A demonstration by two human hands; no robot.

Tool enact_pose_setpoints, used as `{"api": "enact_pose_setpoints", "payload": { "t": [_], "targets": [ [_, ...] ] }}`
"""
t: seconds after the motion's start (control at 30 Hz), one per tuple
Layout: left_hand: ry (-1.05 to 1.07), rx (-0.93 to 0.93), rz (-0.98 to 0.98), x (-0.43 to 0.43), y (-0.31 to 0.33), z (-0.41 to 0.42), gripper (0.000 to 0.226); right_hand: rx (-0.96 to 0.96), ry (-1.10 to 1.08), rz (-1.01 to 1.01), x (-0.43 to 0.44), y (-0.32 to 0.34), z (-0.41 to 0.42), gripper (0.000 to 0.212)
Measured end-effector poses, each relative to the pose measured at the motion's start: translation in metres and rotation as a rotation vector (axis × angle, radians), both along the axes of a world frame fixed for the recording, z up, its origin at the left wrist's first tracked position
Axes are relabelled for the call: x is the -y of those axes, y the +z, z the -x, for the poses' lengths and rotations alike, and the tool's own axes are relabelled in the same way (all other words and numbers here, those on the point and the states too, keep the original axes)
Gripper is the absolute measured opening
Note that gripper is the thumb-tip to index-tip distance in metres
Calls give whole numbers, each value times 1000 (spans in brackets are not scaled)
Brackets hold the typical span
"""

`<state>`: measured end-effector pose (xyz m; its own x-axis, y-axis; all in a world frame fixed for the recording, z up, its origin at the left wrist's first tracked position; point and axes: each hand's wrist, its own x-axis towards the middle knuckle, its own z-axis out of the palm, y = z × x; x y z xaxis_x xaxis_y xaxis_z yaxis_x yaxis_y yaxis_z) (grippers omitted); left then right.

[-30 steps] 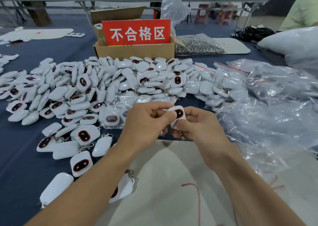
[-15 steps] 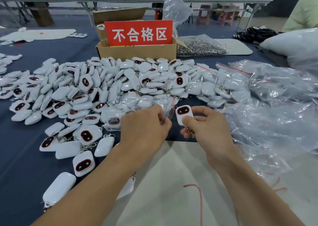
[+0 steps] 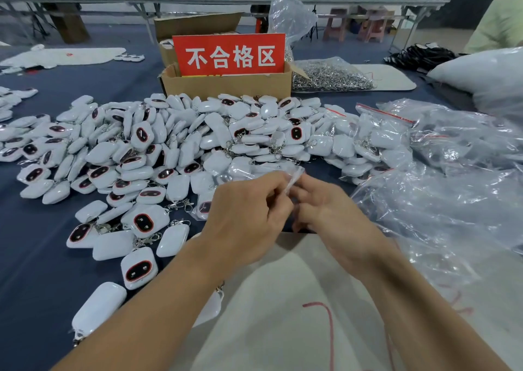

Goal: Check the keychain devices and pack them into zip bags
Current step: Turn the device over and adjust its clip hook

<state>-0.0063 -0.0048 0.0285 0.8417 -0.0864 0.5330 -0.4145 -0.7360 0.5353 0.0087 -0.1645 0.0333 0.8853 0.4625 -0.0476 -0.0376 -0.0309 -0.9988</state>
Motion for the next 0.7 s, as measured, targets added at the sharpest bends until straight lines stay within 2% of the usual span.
{"api": "enact_pose_setpoints", "payload": {
  "t": [0.07,0.13,0.23,0.3,0.33,0.4,0.5,0.6,0.7],
  "targets": [
    [-20,1,20,-1,-1,-1,13,52,94,121,-2,0,1,53],
    [-24,-6,72,-1,-3,-1,13,58,8,142,-4,2,1,49],
    [44,21,186,-1,-4,-5,14,67,-523,75,1,3,-5,50],
    [118,47,283,-4,-3,-10,19,240,-826,259,11,5,-11,46],
    [159,45,342,-6,-2,-13,21,316,-869,389,16,3,-13,45],
    [220,20,484,-10,0,-19,22,379,-762,688,23,-6,-18,55],
    [221,12,762,-16,8,-27,23,362,-534,1043,24,-16,-20,79],
    [204,53,1008,-23,17,-32,23,429,-564,1120,26,-15,-23,73],
    [195,160,1020,-30,22,-32,23,455,-576,1107,29,-10,-22,58]
  ]
}}
